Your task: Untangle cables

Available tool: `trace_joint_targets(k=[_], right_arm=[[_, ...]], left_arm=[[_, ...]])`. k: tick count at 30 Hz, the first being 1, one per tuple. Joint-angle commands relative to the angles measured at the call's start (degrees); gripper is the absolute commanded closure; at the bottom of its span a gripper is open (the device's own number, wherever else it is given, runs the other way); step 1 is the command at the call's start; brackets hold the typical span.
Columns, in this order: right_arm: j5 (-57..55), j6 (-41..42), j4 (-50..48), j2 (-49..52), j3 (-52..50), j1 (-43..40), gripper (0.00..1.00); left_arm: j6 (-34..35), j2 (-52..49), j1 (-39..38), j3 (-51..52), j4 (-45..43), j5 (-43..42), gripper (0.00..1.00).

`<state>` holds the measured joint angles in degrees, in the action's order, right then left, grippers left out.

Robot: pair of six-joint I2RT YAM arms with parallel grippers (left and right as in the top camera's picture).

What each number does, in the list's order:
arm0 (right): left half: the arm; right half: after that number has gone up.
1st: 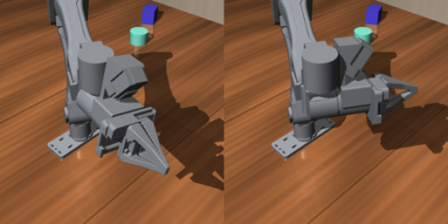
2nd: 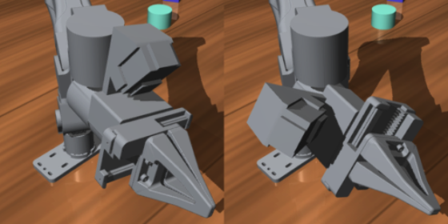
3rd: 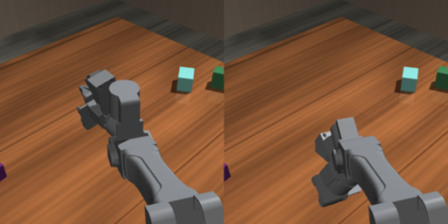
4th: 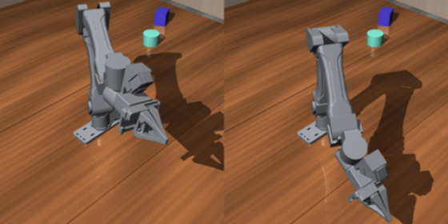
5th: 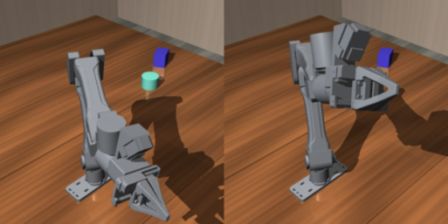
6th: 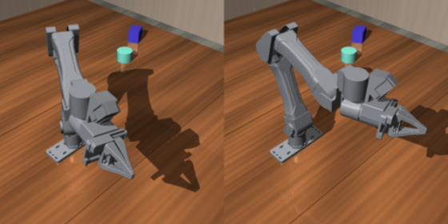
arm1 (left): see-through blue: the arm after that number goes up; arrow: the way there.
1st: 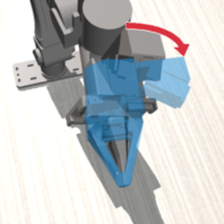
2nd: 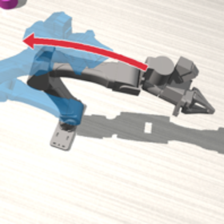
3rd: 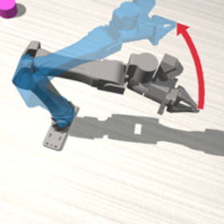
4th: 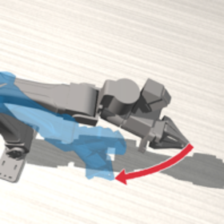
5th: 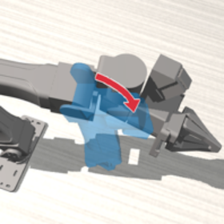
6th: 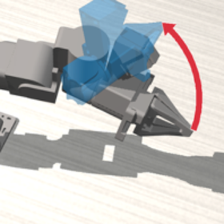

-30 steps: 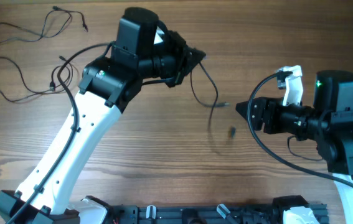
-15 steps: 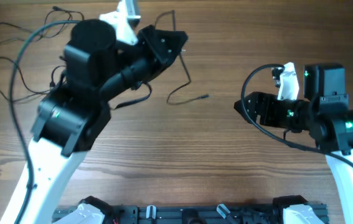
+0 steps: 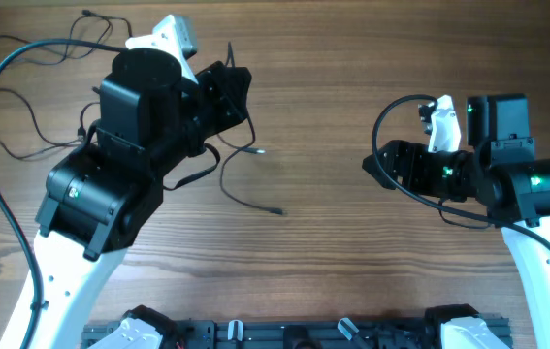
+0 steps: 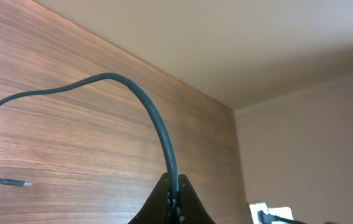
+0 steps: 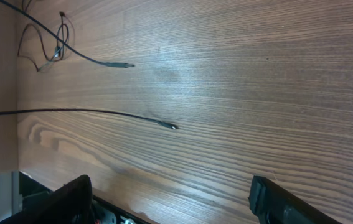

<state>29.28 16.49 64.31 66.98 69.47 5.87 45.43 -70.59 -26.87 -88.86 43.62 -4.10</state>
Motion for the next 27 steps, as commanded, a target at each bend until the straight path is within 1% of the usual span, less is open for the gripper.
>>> trace_joint_targets(k=[1,4,7,12,14,16,19,20,21,27], right_arm=[[-0.8,0.0,0.0,0.5,0.2,0.2,0.17],[-0.8,0.0,0.0,0.5,0.2,0.2,0.17],[-0.8,0.0,0.1,0.5,0.2,0.2,0.17],[-0.8,0.0,0.1,0.5,0.2,0.2,0.17],[-0.8,0.0,0.1,0.5,0.2,0.2,0.17],[-0.8,0.0,0.1,0.5,0.2,0.2,0.17],[-1.0,0.0,-0.1,0.5,0.2,0.2,0.17],[-1.0,0.0,-0.2,0.5,0.2,0.2,0.17],[-1.0,0.0,-0.4,0.5,0.2,0.2,0.17],[-1.0,0.0,-0.8,0.6,0.2,0.2,0.17]], left_arm=[[-3.7,0.5,0.3,-0.2,1.3,4.7,0.96],[-7.9,0.5,0.3,-0.2,2.5,5.4,0.96],[-7.2,0.5,0.4,-0.2,3.4,7.2,0.96],[1.3,0.5,3.3,-0.2,4.3,7.2,0.96],[7.6,0.5,5.9,-0.2,5.5,7.2,0.96],[15.8,0.5,8.9,-0.2,7.8,6.9,0.96],[23.2,0.5,12.3,-0.2,11.1,5.4,0.96],[24.6,0.5,13.3,-0.2,12.3,5.1,0.96],[26.0,0.5,15.9,-0.2,15.0,5.0,0.96],[26.0,0.5,20.6,-0.2,17.1,5.0,0.96]])
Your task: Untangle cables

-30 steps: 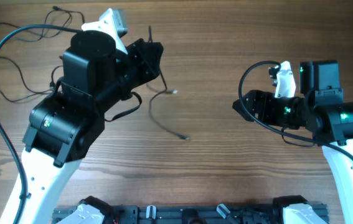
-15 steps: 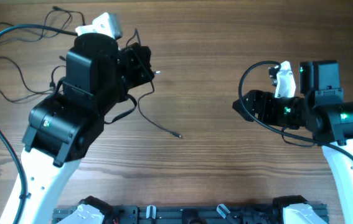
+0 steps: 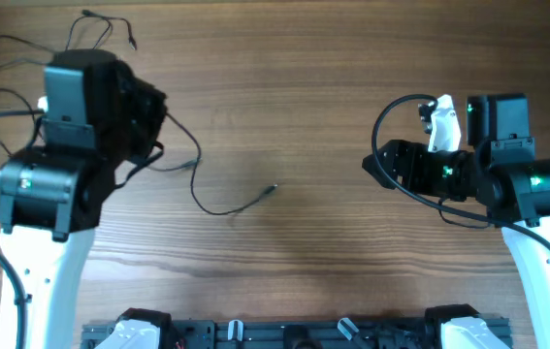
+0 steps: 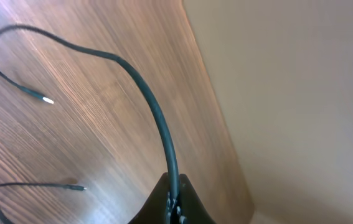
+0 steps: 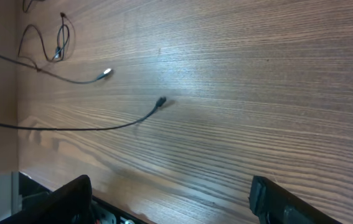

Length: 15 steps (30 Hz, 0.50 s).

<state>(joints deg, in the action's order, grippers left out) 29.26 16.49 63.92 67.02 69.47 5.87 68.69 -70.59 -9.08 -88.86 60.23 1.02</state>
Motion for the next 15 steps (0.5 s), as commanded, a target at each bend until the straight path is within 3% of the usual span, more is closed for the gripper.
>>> trace_joint_targets(k=[1,8,15], right_arm=[[-1.0,0.0,-0.4,0.5,0.2,0.2,0.17],[-1.0,0.0,-0.7,0.7,0.2,0.2,0.17],[-1.2,0.0,-1.5,0.7,0.2,0.2,0.17]], left_arm=[[2.8,0.5,3.8,-0.2,0.5,-0.1,0.96],[10.1,0.5,11.3,-0.2,4.7,-0.1,0.96],[9.1,0.5,18.1,-0.2,6.5,-3.0,0.96]])
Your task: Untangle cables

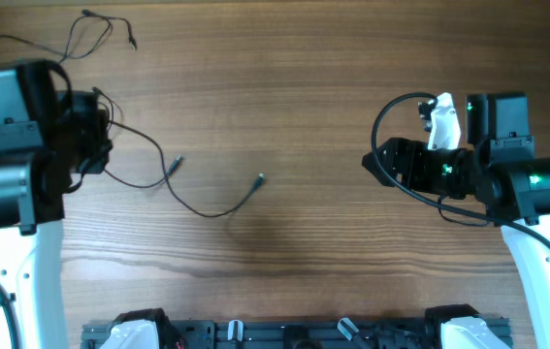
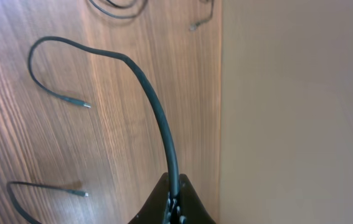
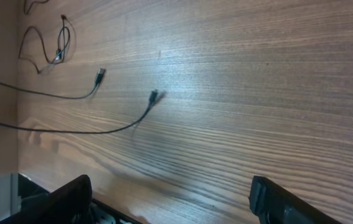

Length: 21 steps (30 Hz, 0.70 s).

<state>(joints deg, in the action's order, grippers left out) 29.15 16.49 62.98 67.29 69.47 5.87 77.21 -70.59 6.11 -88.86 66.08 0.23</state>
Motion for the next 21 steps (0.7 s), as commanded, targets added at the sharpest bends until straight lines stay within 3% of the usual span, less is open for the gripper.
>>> trace_joint_targets(k=[1,8,12,21], right_arm=[[-1.1,0.0,-0.7,0.4,0.2,0.2,0.17],[-1.1,0.0,-1.6,0.4,0.2,0.2,0.17],[-1.1,0.0,-1.6,0.4,0.2,0.2,0.17],[-1.1,0.0,-1.9,0.4,0.2,0.2,0.17]], left_arm=[[-0.7,0.5,3.2,-0.2,0.8,-2.4,0.96],[-27.5,0.5,3.4,-0.2,0.7,-1.8,0.96],[-28.6,0.5,4.2,-0.2,0.3,2.7,0.96],[-25.6,-0.4,12.8,-0.2,3.1,0.3,0.96]])
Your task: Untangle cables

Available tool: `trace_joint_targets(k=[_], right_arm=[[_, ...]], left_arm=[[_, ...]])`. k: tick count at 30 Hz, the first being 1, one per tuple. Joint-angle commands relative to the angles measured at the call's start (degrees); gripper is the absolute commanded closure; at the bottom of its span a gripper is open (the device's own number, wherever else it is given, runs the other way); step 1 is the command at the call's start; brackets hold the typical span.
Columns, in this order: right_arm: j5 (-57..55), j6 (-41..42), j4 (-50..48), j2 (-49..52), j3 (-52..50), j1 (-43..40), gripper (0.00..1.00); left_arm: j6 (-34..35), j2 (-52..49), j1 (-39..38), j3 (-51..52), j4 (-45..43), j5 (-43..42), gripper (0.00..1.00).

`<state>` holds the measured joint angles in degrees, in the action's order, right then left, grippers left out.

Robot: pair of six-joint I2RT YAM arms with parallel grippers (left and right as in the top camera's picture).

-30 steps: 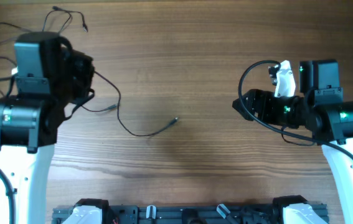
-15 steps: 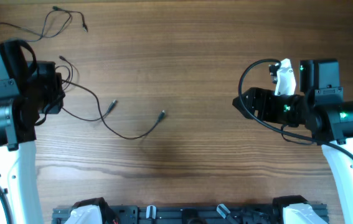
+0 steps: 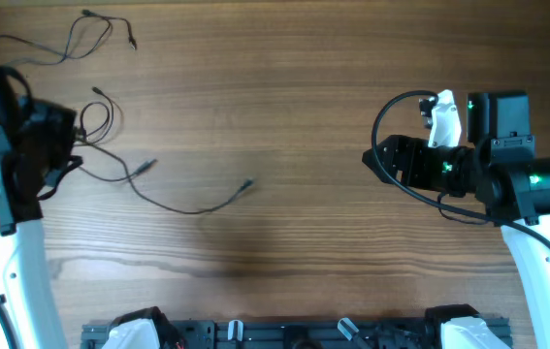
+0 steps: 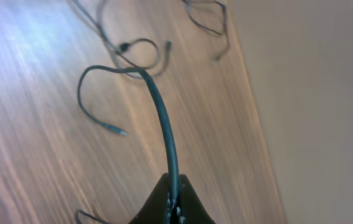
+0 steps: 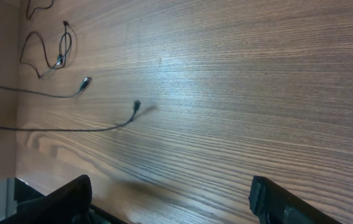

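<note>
My left gripper [image 4: 174, 190] is shut on a dark cable [image 4: 164, 118] that arches up from the jaws, curls back and ends in a small plug [image 4: 121, 132]. Overhead, this gripper [image 3: 67, 145] sits at the table's far left. From there a long thin cable [image 3: 192, 208] trails right to a free end [image 3: 247, 182]. A shorter lead ends in a plug [image 3: 146, 166]. A small looped bundle [image 3: 100, 114] lies beside the gripper. My right gripper [image 5: 173, 205] is open over bare wood at the right [image 3: 376, 163], holding nothing.
Another thin cable [image 3: 71, 37] lies loose in the far left corner. The wooden table [image 3: 284, 87] spreads between the two arms. The right arm's own thick cable [image 3: 391, 111] loops above its wrist. A black rail [image 3: 294, 334] runs along the near edge.
My left gripper has moved further left, still shut on the cable. Both free cable ends have shifted left on the table. The right arm has not moved.
My left gripper was shut on the cable near the table's upper middle-left, over a tangle. At each later moment it stood further left, with the cable ends trailing after it and lying more spread out. The right gripper stayed open and still throughout.
</note>
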<state>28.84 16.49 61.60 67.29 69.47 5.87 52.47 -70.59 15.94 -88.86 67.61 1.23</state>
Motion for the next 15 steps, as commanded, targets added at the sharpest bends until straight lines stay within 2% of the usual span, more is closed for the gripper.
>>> trace_joint_targets(k=[1,4,7,12,15], right_arm=[[-1.0,0.0,-0.7,0.4,0.2,0.2,0.17],[-1.0,0.0,-1.6,0.4,0.2,0.2,0.17],[-1.0,0.0,-2.3,0.4,0.2,0.2,0.17],[-1.0,0.0,-2.0,0.4,0.2,0.2,0.17],[-1.0,0.0,-2.0,0.4,0.2,0.2,0.16]], left_arm=[[-2.1,-0.6,3.5,-0.2,1.9,-3.0,0.96],[-10.9,-1.9,3.8,-0.2,-0.6,-14.1,0.96],[-23.4,-3.8,3.7,-0.2,-4.3,-33.1,0.96],[-40.1,-7.1,3.5,-0.2,-3.5,-61.1,0.96],[-44.6,-8.0,2.9,-0.2,-0.4,-64.2,0.96]])
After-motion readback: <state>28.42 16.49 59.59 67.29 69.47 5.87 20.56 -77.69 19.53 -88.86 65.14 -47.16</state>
